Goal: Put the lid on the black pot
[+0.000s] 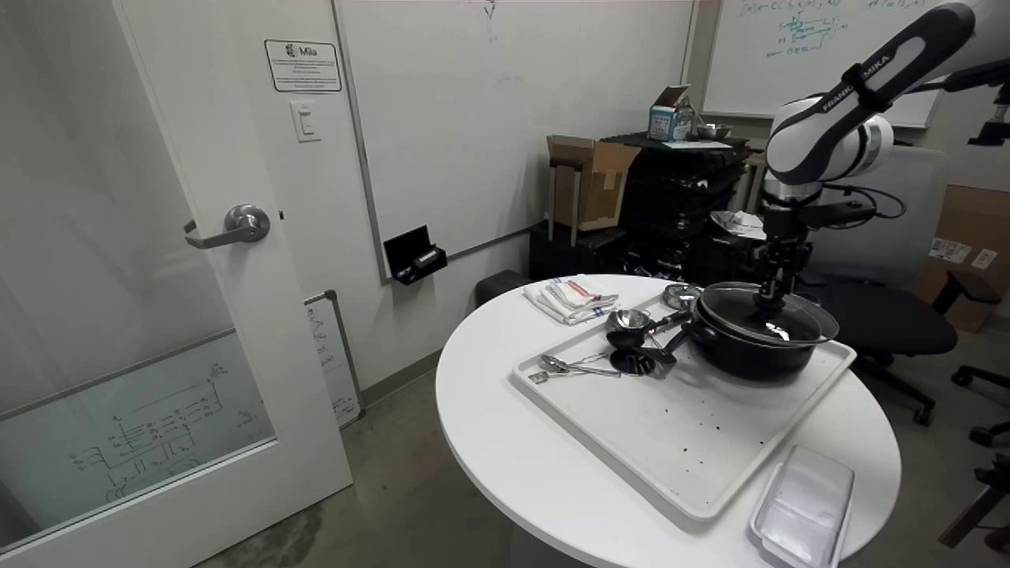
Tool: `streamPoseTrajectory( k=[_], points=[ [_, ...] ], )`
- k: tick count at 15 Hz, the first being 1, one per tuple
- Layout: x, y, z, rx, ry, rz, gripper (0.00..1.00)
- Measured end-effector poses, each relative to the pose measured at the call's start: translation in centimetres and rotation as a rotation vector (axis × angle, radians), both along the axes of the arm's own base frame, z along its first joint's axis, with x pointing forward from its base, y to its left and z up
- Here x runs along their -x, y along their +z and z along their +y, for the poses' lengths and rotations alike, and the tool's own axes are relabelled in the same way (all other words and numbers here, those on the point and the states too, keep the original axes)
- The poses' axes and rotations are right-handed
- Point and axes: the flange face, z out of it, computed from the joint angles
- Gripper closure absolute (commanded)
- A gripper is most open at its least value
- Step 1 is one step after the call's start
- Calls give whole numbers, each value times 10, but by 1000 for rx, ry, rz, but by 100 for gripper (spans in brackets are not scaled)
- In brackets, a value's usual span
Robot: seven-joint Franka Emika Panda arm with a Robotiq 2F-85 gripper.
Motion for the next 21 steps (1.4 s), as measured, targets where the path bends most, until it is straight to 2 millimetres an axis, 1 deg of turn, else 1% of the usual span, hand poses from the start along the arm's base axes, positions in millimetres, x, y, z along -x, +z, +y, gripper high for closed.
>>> streamPoseTrajectory(
  k=[4,9,14,21],
  points=[
    [0,0,-17,16,-63,7,76],
    [-4,-6,-28,29,-120,16,76],
    [-11,-15,-34,47,-171,16,76],
    [-22,-24,-35,63,-206,11,76]
  ],
)
